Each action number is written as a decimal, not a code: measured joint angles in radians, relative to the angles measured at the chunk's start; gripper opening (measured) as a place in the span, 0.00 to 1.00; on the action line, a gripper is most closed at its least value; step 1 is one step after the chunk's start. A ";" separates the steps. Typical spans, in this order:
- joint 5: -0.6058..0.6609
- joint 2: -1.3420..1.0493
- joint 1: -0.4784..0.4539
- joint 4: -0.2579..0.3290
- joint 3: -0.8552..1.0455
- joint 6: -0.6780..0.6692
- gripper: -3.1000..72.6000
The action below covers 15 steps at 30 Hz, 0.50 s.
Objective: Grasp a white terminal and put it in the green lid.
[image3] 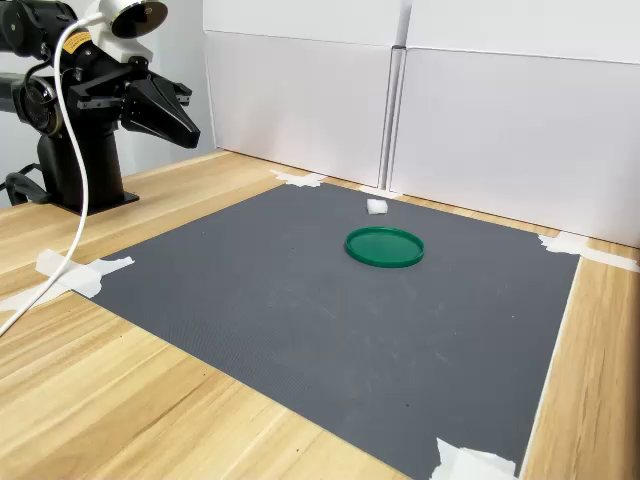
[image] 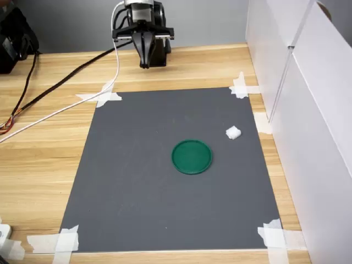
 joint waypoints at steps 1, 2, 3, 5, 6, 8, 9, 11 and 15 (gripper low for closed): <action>0.000 0.000 0.000 0.000 0.000 0.000 0.01; 0.000 0.000 0.000 0.000 0.000 0.000 0.01; 0.000 0.000 0.000 0.000 0.000 0.000 0.01; 0.000 0.000 0.000 0.000 0.000 0.000 0.01; 0.000 0.000 0.000 0.000 0.000 0.000 0.01; 0.000 0.000 0.000 0.000 0.000 0.000 0.01; 0.000 0.000 0.000 0.000 0.000 0.000 0.01; 0.000 0.000 0.000 0.001 0.000 0.000 0.01; 0.000 0.000 0.000 0.008 0.000 0.000 0.01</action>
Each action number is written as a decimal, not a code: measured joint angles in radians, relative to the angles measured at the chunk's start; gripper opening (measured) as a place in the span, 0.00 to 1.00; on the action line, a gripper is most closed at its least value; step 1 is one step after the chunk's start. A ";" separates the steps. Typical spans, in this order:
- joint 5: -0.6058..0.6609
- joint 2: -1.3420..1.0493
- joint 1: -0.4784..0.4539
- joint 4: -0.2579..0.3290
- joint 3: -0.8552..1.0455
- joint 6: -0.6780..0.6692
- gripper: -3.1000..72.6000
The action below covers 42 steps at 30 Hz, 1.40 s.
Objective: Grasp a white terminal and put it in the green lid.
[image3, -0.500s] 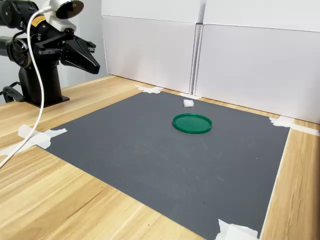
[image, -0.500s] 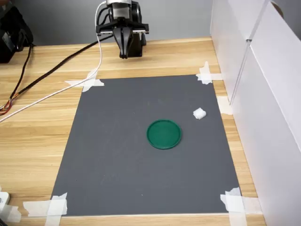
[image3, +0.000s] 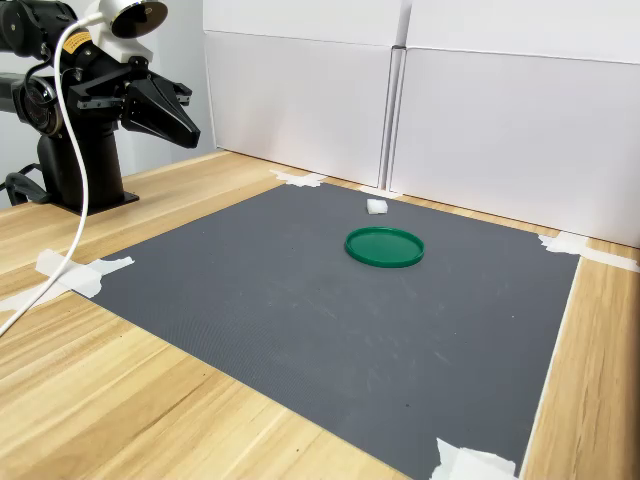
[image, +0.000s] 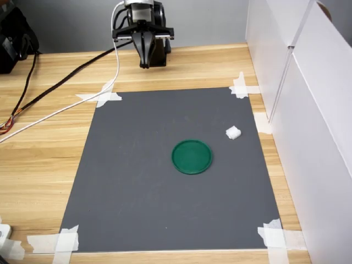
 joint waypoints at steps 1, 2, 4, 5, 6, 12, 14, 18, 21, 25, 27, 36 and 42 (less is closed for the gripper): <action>0.002 0.000 0.000 0.003 -0.001 0.000 0.01; 0.011 0.000 0.000 0.005 -0.005 0.000 0.01; 0.036 0.003 0.000 0.005 -0.025 0.000 0.01; 0.044 0.014 0.000 0.005 -0.045 0.000 0.01; 0.050 0.034 0.000 0.005 -0.069 0.000 0.01; 0.067 0.205 0.000 0.011 -0.230 0.001 0.01; 0.068 0.273 0.000 0.033 -0.284 0.000 0.01; 0.085 0.419 0.000 0.077 -0.390 0.000 0.01; 0.125 0.531 0.000 0.085 -0.472 -0.002 0.01; 0.207 0.690 0.000 0.086 -0.603 -0.046 0.01; 0.256 0.772 0.000 0.096 -0.670 -0.089 0.01; 0.434 1.077 0.000 0.231 -0.971 -0.498 0.01; 0.585 1.224 0.038 0.287 -1.152 -0.768 0.01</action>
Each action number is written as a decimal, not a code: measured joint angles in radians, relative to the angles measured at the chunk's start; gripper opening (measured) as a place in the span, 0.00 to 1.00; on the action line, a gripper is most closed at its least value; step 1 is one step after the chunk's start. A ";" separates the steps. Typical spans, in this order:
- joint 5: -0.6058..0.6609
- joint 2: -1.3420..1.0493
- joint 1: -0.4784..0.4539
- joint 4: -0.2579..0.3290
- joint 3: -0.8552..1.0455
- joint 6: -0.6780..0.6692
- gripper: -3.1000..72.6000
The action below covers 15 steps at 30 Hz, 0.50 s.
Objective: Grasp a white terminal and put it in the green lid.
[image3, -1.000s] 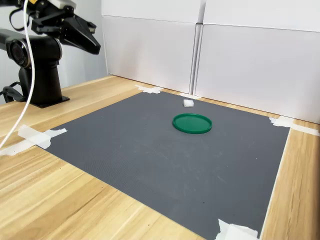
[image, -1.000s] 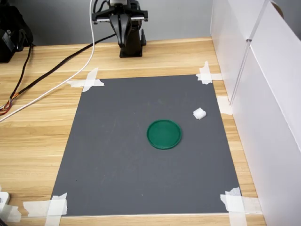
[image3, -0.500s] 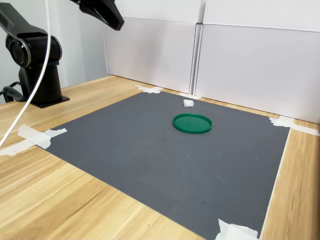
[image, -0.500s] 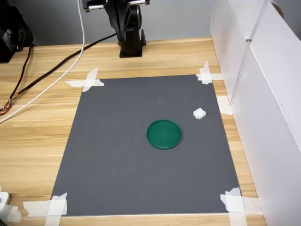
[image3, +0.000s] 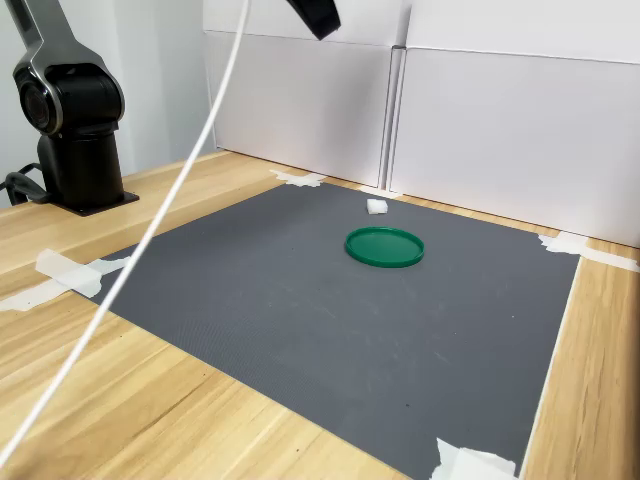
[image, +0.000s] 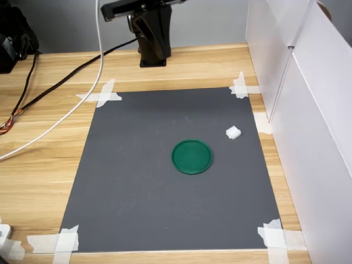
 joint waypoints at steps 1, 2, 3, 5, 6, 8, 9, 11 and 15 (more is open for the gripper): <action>0.016 0.017 0.019 -0.013 -0.026 -0.014 0.01; 0.036 0.037 0.045 -0.030 -0.049 -0.025 0.01; 0.051 0.055 0.071 -0.046 -0.069 -0.029 0.01; 0.066 0.085 0.122 -0.078 -0.096 -0.029 0.01; 0.070 0.097 0.144 -0.093 -0.107 -0.029 0.01; 0.076 0.117 0.185 -0.116 -0.118 -0.029 0.01; 0.075 0.124 0.200 -0.125 -0.120 -0.029 0.01; 0.073 0.142 0.236 -0.142 -0.121 -0.029 0.01; 0.042 0.179 0.303 -0.178 -0.121 -0.017 0.01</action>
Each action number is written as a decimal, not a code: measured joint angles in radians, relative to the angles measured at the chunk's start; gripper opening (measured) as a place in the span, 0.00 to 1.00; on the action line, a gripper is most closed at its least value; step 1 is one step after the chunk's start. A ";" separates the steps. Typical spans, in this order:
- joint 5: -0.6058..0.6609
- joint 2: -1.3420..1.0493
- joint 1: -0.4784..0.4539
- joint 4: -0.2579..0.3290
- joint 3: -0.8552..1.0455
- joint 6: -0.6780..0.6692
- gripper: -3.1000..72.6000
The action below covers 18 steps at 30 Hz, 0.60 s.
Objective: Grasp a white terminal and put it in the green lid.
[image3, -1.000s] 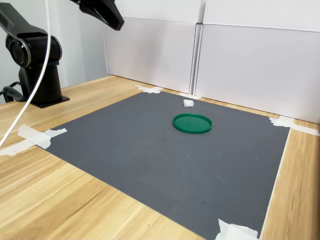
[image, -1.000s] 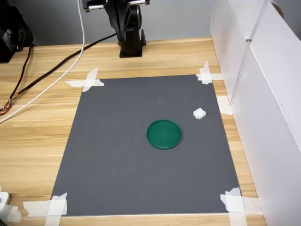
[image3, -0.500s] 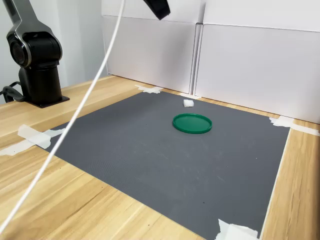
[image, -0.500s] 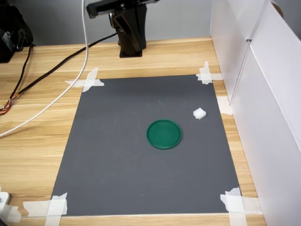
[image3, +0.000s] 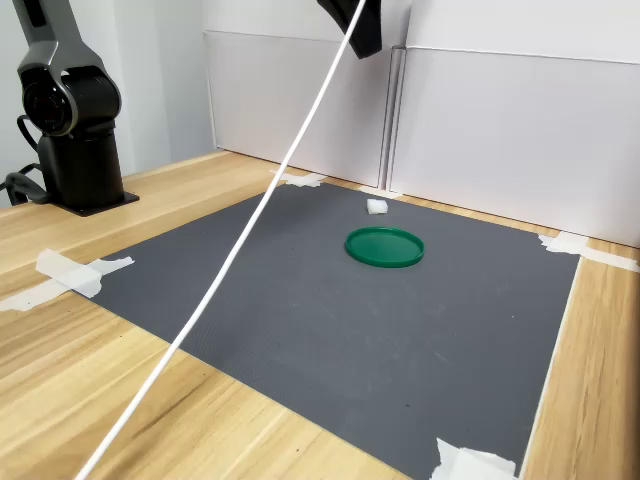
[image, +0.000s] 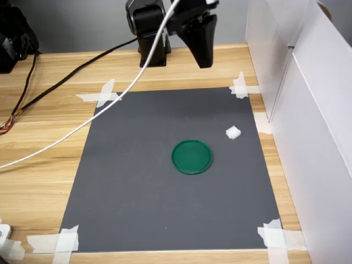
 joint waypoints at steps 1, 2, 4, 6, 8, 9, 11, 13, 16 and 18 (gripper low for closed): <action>-0.002 0.009 0.017 -0.005 0.000 0.012 0.01; -0.008 0.017 0.034 -0.008 0.000 0.026 0.01; -0.021 0.034 0.061 -0.010 0.000 0.049 0.01; -0.030 0.052 0.079 -0.003 0.000 0.052 0.02; -0.040 0.069 0.083 0.014 0.000 0.041 0.04; -0.042 0.079 0.084 0.020 0.000 0.033 0.07; -0.043 0.098 0.085 0.024 0.000 0.017 0.13; -0.043 0.115 0.085 0.025 0.000 0.011 0.22; -0.044 0.135 0.086 0.027 0.000 0.012 0.44; -0.045 0.144 0.086 0.028 0.000 0.030 0.61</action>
